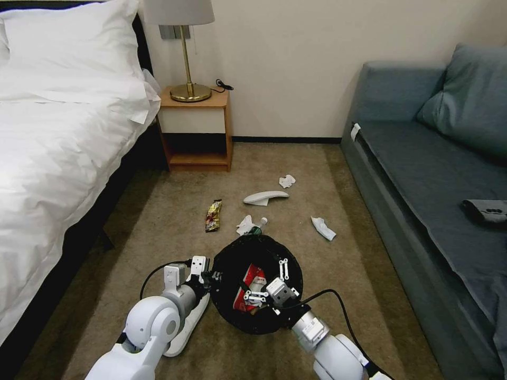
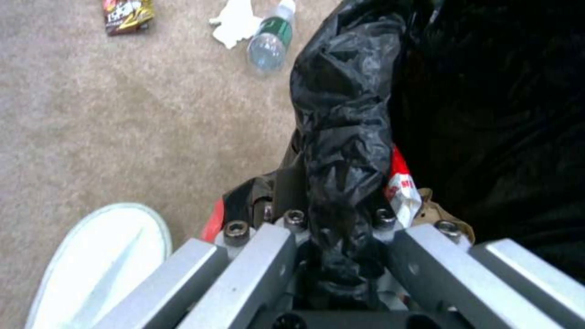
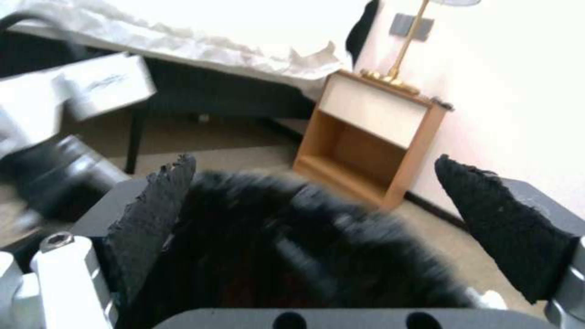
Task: Pick up the trash bin, then pick up the garbage on the floor and place it into the trash bin.
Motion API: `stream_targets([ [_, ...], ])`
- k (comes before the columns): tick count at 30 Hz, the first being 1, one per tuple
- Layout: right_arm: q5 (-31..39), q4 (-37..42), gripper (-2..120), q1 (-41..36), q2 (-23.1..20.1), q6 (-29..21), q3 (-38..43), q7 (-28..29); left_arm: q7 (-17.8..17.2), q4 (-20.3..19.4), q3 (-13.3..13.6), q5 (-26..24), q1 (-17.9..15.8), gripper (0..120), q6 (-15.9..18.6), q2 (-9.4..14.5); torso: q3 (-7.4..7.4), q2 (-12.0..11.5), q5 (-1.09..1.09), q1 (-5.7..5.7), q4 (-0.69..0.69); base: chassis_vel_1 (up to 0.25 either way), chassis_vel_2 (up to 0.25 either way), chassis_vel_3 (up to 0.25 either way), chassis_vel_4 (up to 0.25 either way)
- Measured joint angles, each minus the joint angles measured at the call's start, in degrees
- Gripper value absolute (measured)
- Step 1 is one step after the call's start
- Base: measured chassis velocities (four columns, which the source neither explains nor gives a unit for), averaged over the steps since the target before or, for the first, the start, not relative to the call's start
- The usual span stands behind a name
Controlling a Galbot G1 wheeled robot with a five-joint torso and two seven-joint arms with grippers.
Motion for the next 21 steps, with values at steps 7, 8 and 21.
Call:
stream_targets([
  [7,4.3,5.8,100,2.6,-5.9,-2.7,3.2,0.4,0.0,0.4,0.1,1.1,0.7,2,-0.1,0.3,0.00,0.0,0.00,0.00,0.00,0.000,0.000,0.000,0.000],
  [8,4.3,5.8,100,2.6,-5.9,-2.7,3.2,0.4,0.0,0.4,0.1,1.1,0.7,2,-0.1,0.3,0.00,0.0,0.00,0.00,0.00,0.000,0.000,0.000,0.000],
  [21,5.7,7.5,100,0.5,-4.3,-3.3,8.4,5.1,0.4,-3.7,-5.8,4.8,3.7,2,-2.2,-1.7,0.00,0.0,0.00,0.00,0.00,0.000,0.000,0.000,0.000],
])
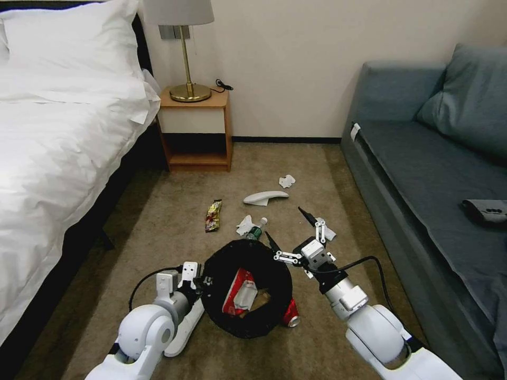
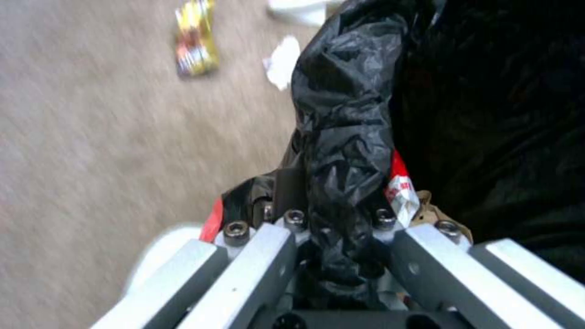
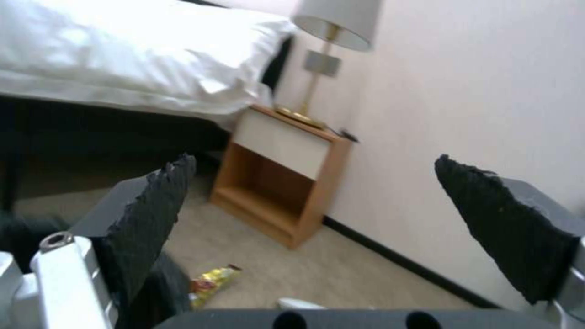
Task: Pick up the trash bin, then pick up the garbage on the floor and place it into the trash bin.
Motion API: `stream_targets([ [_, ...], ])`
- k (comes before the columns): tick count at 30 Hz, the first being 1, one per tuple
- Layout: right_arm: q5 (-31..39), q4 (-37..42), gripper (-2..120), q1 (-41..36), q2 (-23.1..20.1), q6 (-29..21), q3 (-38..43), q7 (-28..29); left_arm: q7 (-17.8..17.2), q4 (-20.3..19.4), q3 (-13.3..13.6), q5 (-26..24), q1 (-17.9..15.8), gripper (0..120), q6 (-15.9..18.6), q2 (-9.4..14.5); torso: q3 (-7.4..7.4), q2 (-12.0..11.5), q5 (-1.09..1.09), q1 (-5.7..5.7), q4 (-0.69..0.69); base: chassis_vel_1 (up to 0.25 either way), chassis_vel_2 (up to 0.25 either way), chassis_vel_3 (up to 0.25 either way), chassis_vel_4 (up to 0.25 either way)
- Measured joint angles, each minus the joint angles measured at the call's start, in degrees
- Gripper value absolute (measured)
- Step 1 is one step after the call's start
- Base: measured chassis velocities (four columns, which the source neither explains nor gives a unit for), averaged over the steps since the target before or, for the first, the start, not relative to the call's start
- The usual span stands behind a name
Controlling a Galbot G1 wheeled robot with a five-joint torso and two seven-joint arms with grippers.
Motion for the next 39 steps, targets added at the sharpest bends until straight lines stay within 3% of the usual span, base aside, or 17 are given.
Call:
stream_targets([
  [7,3.0,-2.3,100,0.7,5.2,-3.8,1.1,3.6,-0.1,-5.3,-5.6,0.8,0.4,2,-1.5,0.0,0.00,0.0,-0.04,0.00,0.00,0.000,0.000,0.000,0.000],
  [12,9.8,-6.1,100,1.4,9.4,-11.8,0.0,9.8,0.0,-10.2,-10.1,2.0,2.7,2,-2.9,-2.1,0.00,0.0,-0.01,0.00,0.01,0.000,0.000,0.000,0.000],
  [17,10.1,-9.6,100,2.1,9.9,-11.8,-0.5,10.0,0.5,-10.9,-11.6,2.7,3.1,2,-3.6,-2.8,0.00,0.0,-0.02,0.00,0.00,0.000,0.000,0.000,0.000],
  [25,9.8,-14.5,100,1.8,10.3,-11.0,-1.6,8.9,0.8,-12.0,-12.8,2.7,3.6,2,-3.9,-4.9,0.00,0.0,-0.01,0.00,0.00,0.000,0.000,0.000,0.000],
  [31,9.8,-16.8,100,0.7,9.6,-10.7,-2.5,7.6,1.4,-12.2,-12.3,3.6,4.5,2,-4.5,-5.2,0.00,0.0,-0.01,0.00,0.00,0.000,0.000,0.000,0.000],
  [39,15.7,-19.5,100,-0.6,7.2,-13.4,-4.8,8.3,1.4,-12.3,-10.5,4.0,4.8,2,-4.5,-4.3,0.00,0.0,0.00,0.00,0.00,0.000,0.000,0.000,0.000],
])
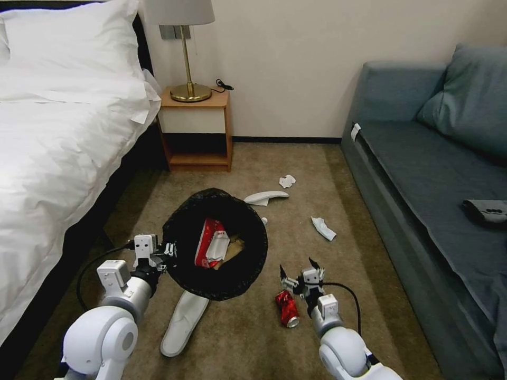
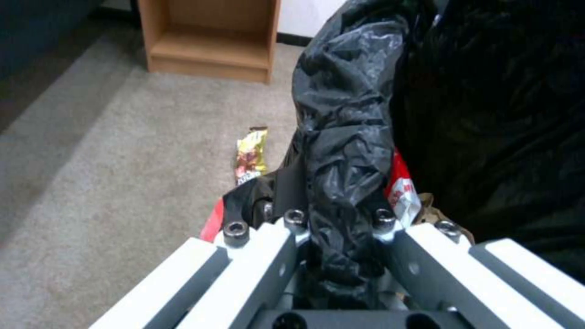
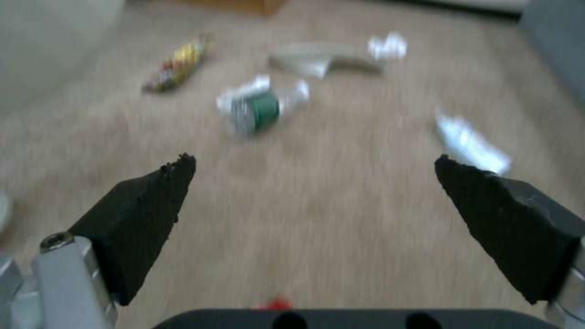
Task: Pick up the trash bin, then pick up the garbage on the floor and place it into the trash bin.
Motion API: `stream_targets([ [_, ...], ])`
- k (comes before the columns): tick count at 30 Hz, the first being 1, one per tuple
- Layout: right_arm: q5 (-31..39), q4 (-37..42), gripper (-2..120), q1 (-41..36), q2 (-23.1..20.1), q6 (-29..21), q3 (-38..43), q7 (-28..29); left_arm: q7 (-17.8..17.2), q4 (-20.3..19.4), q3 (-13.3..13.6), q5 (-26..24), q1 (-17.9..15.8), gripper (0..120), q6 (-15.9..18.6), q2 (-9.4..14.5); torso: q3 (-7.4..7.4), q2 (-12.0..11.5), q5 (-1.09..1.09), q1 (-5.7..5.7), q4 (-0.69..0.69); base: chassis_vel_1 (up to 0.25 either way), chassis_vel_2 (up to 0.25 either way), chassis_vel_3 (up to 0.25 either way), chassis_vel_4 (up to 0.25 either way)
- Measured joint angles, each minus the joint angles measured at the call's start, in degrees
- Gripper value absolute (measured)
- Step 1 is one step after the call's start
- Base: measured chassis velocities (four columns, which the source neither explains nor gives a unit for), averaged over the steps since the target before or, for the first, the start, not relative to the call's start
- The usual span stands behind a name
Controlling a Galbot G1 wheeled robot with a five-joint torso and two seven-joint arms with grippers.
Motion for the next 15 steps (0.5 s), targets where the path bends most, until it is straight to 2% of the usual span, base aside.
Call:
stream_targets([
  [3,5.9,0.0,100,-0.9,-1.3,-2.6,-0.5,0.9,-0.1,0.2,0.5,0.1,0.3,2,0.2,0.0,0.00,0.0,0.00,0.00,0.00,0.000,0.000,0.000,0.000],
  [15,9.8,1.8,100,-2.1,-3.2,-6.9,-0.2,0.2,-0.1,0.5,1.2,0.6,0.8,2,0.6,-0.3,0.00,0.0,-0.01,0.00,0.00,0.000,0.000,0.000,0.000],
])
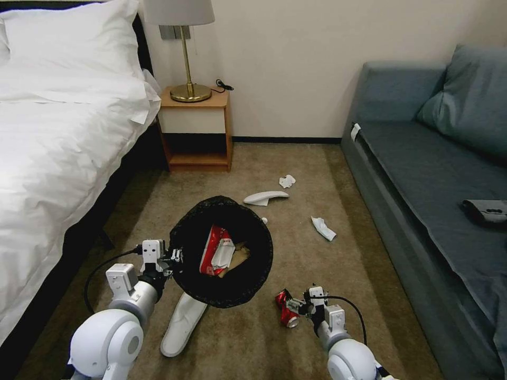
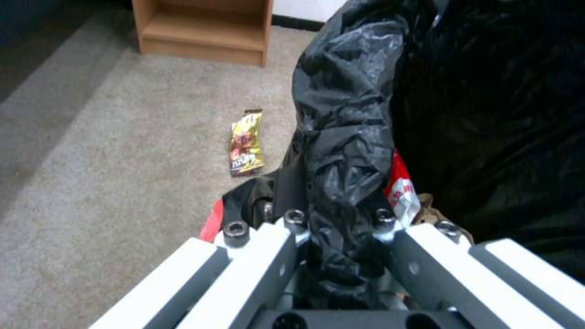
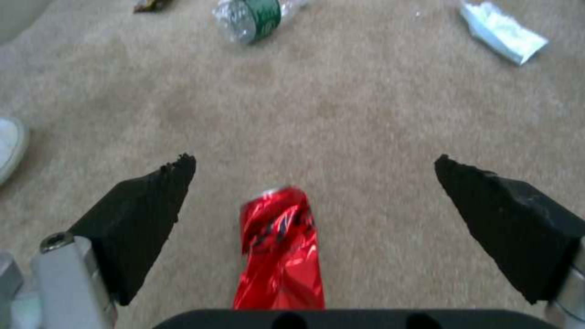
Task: Pick up the trash bin, then pick up the garbage on the floor and place it into the trash bin.
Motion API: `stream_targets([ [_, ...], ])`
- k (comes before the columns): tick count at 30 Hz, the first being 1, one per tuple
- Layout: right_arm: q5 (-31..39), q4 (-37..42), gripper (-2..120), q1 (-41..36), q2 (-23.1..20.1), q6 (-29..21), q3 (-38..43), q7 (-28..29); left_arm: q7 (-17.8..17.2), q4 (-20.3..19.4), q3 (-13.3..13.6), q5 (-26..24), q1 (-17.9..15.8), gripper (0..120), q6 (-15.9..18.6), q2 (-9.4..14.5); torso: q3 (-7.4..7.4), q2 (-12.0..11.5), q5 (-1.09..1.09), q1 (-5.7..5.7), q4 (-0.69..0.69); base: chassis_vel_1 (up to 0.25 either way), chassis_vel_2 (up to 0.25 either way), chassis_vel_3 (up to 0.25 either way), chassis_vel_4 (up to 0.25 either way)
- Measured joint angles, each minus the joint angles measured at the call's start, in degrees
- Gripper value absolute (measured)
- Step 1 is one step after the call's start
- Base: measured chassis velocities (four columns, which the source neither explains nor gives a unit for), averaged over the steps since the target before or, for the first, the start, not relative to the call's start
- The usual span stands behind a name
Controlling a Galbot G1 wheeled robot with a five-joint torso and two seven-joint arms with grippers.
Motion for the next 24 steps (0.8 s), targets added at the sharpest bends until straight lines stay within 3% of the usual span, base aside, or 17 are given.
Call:
stream_targets([
  [24,-3.3,-0.2,100,-1.0,0.2,0.3,-1.2,-2.0,0.0,-0.3,0.5,1.1,0.7,2,0.3,-0.7,0.00,0.0,0.00,0.00,0.00,0.000,0.000,0.000,0.000],
])
